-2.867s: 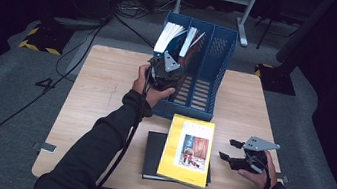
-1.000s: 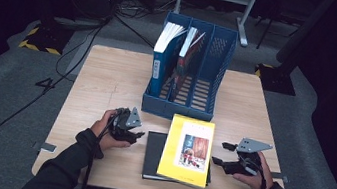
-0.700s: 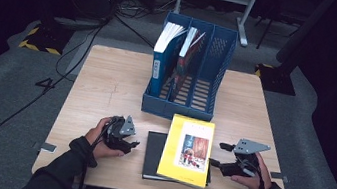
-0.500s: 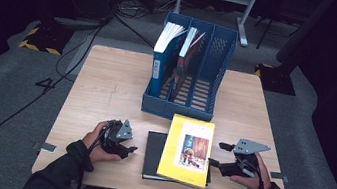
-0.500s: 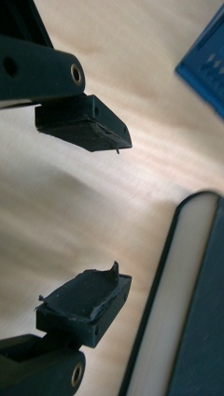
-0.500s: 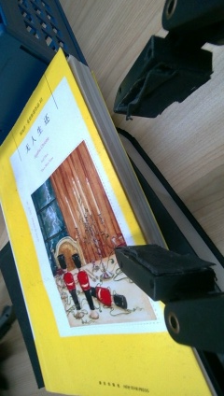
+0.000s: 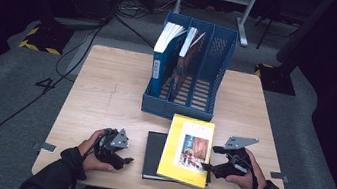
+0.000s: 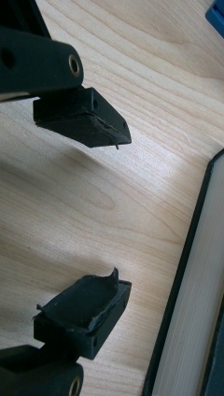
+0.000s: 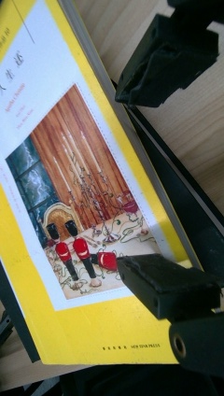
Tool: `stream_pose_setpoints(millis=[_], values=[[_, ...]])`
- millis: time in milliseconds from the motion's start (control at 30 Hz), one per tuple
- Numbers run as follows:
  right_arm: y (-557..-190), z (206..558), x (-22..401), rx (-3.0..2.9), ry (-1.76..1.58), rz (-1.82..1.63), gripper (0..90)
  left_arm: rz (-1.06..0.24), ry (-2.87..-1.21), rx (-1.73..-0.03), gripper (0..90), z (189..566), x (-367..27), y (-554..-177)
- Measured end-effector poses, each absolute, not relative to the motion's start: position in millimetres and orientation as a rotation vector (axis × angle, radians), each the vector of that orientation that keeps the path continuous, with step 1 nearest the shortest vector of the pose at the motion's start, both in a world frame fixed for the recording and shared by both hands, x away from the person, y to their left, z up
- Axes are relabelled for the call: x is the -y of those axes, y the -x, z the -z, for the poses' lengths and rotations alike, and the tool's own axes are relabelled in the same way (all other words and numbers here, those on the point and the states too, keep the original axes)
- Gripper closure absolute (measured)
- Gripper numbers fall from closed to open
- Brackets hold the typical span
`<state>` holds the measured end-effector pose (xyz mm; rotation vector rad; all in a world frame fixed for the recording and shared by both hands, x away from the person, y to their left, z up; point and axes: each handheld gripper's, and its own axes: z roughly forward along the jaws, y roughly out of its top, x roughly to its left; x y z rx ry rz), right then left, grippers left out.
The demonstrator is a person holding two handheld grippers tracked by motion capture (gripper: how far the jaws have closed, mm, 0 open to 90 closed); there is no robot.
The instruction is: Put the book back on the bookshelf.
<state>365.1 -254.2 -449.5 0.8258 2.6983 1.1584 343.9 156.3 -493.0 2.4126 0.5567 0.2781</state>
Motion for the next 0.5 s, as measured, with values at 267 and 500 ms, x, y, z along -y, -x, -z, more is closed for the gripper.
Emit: stream_pose_setpoints(millis=[267, 500], values=[[-380, 454, 254, -2.814, -0.875, -1.163, 14.3, -0.173, -2.372, -0.527, 17.2, 500, -158, -356], [-383, 454, 252, -2.841, -0.875, -1.145, 12.9, -0.175, -2.336, -0.502, 15.0, 504, -158, -360]])
